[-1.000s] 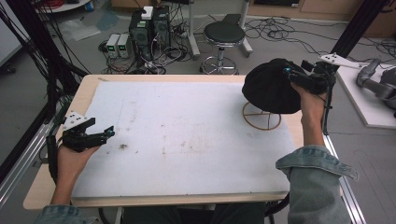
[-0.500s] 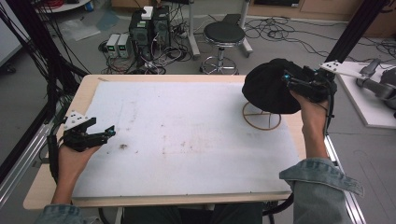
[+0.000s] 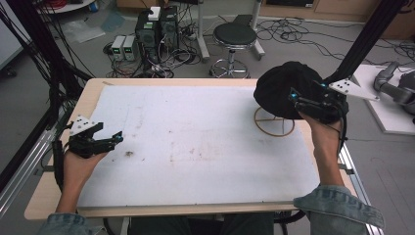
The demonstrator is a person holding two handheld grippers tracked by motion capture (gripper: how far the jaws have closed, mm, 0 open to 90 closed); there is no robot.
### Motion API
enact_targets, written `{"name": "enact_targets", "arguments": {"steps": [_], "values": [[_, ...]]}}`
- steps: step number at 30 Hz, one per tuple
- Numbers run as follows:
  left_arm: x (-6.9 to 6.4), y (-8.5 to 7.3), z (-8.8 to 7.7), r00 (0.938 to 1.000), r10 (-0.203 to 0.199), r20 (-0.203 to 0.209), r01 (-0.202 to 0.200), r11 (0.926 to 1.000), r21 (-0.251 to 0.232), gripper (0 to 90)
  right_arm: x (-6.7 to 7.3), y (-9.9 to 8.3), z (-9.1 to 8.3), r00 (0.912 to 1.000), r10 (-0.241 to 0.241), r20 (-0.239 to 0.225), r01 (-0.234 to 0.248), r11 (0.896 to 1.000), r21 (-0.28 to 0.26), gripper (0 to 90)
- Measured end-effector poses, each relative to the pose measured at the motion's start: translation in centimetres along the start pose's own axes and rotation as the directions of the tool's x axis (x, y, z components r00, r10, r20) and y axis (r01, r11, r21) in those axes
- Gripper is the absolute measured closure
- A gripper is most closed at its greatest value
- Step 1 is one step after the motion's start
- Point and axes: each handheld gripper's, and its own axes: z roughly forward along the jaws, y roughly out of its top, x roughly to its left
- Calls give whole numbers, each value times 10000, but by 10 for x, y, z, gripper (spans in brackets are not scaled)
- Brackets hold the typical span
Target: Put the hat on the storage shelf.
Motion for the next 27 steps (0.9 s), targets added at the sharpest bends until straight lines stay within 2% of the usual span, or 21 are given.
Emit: {"name": "enact_targets", "arguments": {"steps": [4, 8, 15, 27], "values": [[-1, 1, 1, 10000, 18, 27, -18, 10000, -9, 208, 9, -7, -5, 9997, -69, -221, 68, 10000, -50, 188], [-1, 1, 1, 10000, 21, 31, -20, 10000, -21, 208, 17, -15, -9, 9979, 252, -598, -262, 9995, -172, 170], [-1, 0, -1, 10000, -13, 16, 13, 10000, -41, 208, 27, -32, -13, 9951, 394, -906, -408, 9991, -137, 167], [0, 0, -5, 10000, 5, -47, -5, 10000, -63, 207, 47, -59, -15, 9896, 271, -1414, -271, 9996, 23, 167]]}}
